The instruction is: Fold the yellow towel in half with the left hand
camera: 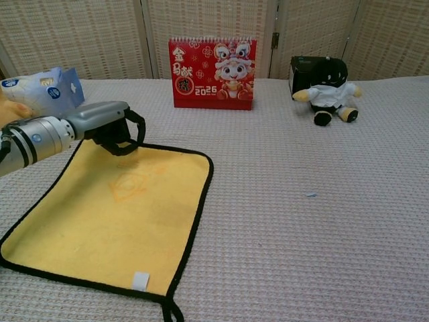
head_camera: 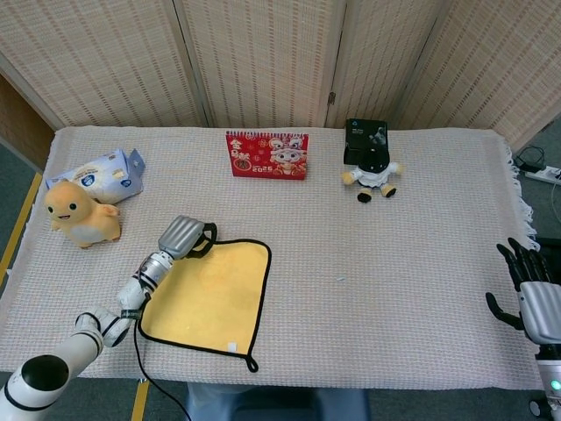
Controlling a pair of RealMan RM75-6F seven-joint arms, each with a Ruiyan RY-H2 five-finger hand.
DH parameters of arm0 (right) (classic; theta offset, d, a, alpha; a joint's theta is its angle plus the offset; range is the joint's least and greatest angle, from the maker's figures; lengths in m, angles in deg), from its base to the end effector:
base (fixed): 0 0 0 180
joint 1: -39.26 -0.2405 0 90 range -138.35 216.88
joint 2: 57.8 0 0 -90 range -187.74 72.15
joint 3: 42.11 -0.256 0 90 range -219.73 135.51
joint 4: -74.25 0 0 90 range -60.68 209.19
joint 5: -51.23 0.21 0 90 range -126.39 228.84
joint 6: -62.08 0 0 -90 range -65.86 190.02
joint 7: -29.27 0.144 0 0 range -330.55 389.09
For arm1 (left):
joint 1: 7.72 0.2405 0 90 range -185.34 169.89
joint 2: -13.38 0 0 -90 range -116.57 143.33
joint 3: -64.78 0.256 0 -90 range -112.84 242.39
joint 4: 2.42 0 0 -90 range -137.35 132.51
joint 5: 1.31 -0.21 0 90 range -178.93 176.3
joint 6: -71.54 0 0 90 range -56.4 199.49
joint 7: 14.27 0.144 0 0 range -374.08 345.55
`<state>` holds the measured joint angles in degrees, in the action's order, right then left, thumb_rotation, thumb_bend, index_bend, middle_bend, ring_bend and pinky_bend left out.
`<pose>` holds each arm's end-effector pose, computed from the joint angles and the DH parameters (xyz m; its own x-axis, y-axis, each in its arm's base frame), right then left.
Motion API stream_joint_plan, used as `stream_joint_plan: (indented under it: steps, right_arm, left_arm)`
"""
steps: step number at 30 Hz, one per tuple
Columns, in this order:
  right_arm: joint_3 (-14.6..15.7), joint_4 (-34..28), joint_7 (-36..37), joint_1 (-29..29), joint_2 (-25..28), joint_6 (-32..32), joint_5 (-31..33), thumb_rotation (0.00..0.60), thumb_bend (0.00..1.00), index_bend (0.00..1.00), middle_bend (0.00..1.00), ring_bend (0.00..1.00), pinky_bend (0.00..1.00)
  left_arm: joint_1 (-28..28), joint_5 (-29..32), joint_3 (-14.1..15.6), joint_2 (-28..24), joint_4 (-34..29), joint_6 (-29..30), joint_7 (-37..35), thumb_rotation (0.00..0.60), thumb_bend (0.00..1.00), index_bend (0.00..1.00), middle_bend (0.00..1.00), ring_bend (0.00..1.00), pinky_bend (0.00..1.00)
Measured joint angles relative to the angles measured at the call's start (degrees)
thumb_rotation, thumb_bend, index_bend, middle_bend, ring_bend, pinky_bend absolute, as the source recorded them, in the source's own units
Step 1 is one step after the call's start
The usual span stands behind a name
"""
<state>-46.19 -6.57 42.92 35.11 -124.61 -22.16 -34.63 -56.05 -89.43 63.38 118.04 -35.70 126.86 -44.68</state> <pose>-0.3476 -0.1838 0.1671 0.3140 0.0134 0.9493 -0.9493 0.0194 0.3137 -0.2058 0.4150 -0.0356 0.3951 0.2383 0.8872 0.8498 -0.4616 -0.2544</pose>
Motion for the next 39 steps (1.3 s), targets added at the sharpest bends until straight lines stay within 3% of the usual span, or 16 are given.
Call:
stream_joint_plan:
  steps: [9, 21, 39]
  right_arm:
    - [1.00, -1.14, 0.16, 0.80, 0.47, -2.66, -2.81, 0.600, 0.44, 0.00, 0.00, 0.00, 0.00]
    - [2.54, -2.74, -0.85, 1.71, 0.56, -6.00, -6.91, 0.600, 0.44, 0.00, 0.00, 0.00, 0.00]
    - [3.66, -3.29, -1.75, 2.34, 0.49, -8.33, -9.63, 0.600, 0.44, 0.00, 0.00, 0.00, 0.00]
  left_arm:
    - [6.50, -1.37, 1.40, -5.75, -14.54, 10.57, 11.23, 0.600, 0.51, 0.64, 1.00, 1.00, 1.00]
    - [15.75, -4.08, 5.46, -12.94, -32.44, 19.89, 24.23, 0.600, 0.51, 0.64, 1.00, 1.00, 1.00]
    - [23.94, -8.22, 9.32, -14.52, -39.83, 26.27, 29.39, 0.600, 0.51, 0.64, 1.00, 1.00, 1.00]
